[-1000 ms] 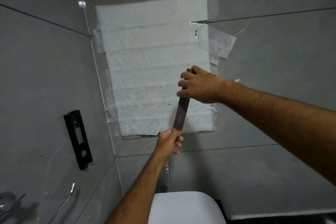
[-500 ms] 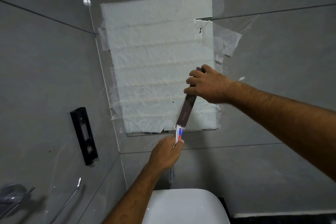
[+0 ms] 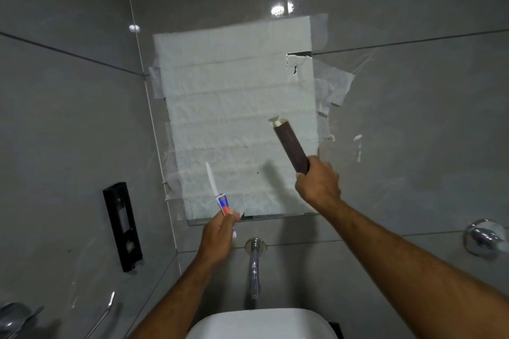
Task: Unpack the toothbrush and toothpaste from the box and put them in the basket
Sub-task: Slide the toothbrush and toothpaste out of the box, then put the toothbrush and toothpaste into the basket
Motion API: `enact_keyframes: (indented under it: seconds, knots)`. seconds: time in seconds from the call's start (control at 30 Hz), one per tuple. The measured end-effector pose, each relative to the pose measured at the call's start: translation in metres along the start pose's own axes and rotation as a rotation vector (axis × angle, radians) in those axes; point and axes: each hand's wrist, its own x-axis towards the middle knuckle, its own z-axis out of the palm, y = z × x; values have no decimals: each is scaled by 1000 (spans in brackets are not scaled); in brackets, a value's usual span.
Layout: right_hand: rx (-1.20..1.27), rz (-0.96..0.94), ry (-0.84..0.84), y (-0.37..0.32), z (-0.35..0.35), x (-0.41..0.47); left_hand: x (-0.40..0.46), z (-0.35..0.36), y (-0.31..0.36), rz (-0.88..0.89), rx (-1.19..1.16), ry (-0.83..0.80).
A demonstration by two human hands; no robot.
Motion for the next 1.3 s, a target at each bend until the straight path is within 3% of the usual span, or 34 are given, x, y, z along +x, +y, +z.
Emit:
enact_keyframes:
  seconds: [0.2, 0.43, 0.6, 0.83, 1.1, 1.3]
  knots:
    - [263, 87, -94, -18, 9, -1, 22, -1, 33, 73, -9, 49]
    - [213, 5, -107, -24, 0, -3, 15, 13, 45, 147, 11, 67]
    - [115, 56, -112, 14, -5, -26, -9, 61, 35, 163, 2, -32]
    - [-39, 310, -147, 182, -52, -81, -124, 194, 16, 92, 3, -280]
    - [-148, 708, -252, 450, -107, -205, -358, 363, -1, -225, 29, -562]
    - [-147, 1024, -336, 610, -84, -340, -533, 441, -72, -475, 73, -686]
